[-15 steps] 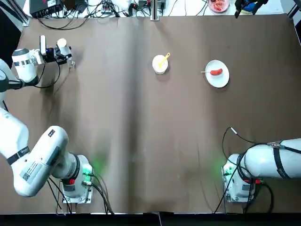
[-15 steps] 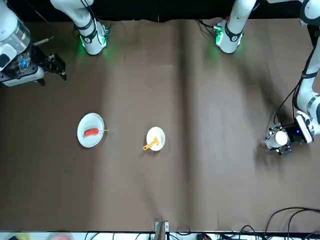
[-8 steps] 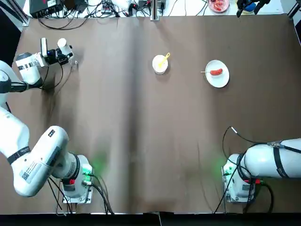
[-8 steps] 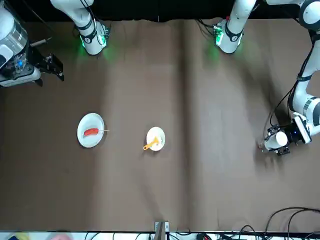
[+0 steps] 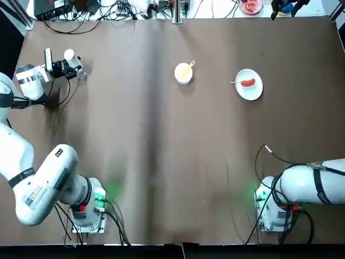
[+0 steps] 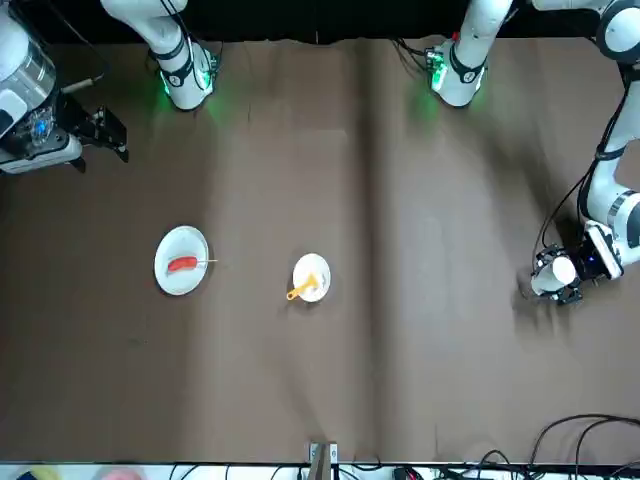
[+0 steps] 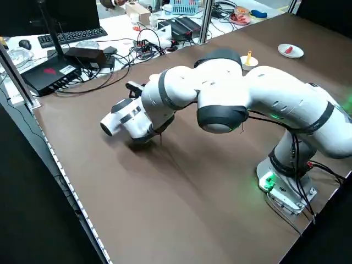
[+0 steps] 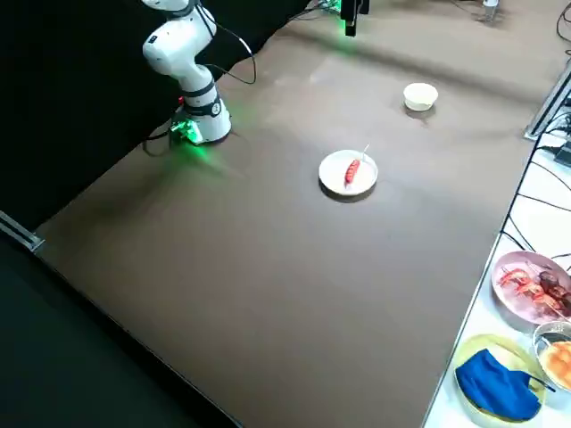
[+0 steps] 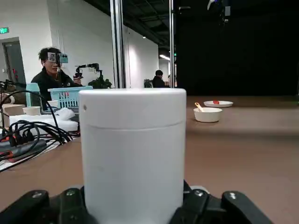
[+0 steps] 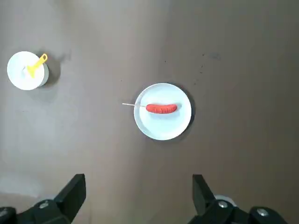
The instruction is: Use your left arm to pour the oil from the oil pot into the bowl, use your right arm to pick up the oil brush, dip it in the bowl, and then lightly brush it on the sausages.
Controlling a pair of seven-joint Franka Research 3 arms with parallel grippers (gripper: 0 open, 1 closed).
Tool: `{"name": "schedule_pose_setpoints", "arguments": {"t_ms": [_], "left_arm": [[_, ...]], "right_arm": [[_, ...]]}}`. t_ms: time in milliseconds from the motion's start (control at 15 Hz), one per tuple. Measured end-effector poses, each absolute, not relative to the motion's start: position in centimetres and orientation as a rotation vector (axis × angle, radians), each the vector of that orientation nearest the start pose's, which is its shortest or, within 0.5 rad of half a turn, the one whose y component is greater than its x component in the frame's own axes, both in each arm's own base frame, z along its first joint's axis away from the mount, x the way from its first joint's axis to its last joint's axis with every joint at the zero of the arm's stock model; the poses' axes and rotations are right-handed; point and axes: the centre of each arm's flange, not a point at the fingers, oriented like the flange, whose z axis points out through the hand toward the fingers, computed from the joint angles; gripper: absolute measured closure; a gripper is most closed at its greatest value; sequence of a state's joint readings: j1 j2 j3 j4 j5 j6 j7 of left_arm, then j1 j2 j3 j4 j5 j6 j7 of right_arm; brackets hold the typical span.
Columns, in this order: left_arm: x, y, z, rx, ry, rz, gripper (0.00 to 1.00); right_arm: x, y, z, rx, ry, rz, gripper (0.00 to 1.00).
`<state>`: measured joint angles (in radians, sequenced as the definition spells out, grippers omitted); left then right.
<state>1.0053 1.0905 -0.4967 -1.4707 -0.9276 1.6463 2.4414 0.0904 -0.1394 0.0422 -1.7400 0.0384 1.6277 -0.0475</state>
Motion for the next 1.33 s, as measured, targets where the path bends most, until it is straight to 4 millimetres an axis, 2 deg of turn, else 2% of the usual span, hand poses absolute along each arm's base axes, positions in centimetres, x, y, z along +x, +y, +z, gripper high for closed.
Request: {"name": "schedule_pose_setpoints", "arguments": {"t_ms": [200,533,733,933,1000,1067,1200,1333], "left_arm": [[58.0,28.8,11.1,1.449,-1.123,1.448,0.4],[57.9,29.6,11.3,1.466,-1.129,1.449,0.0],[56.9,31.9,11.1,1.522,-1.135,1.437,0.0],[55.2,36.0,12.0,1.605,-1.168,1.414,0.0],[54.4,38.2,13.2,1.641,-1.223,1.386,0.0],[54.4,38.8,14.1,1.649,-1.27,1.359,0.0],[55.0,39.3,16.7,1.668,-1.359,1.287,0.0],[56.1,38.8,20.1,1.719,-1.404,1.151,0.0]], "right_arm": [[51.0,7.3,62.4,-3.095,-0.276,-0.04,0.0],[51.0,7.3,62.4,-3.095,-0.276,-0.039,0.0],[50.9,7.3,62.4,-3.096,-0.276,-0.035,0.0],[50.9,7.2,62.3,-3.096,-0.273,-0.024,0.0],[50.9,6.5,62.2,-3.098,-0.251,-0.014,0.0],[51.0,6.0,62.2,-3.1,-0.236,-0.014,0.0],[51.0,5.4,62.3,-3.101,-0.217,-0.015,0.0],[51.1,5.2,62.3,-3.101,-0.21,-0.018,0.0]]}}
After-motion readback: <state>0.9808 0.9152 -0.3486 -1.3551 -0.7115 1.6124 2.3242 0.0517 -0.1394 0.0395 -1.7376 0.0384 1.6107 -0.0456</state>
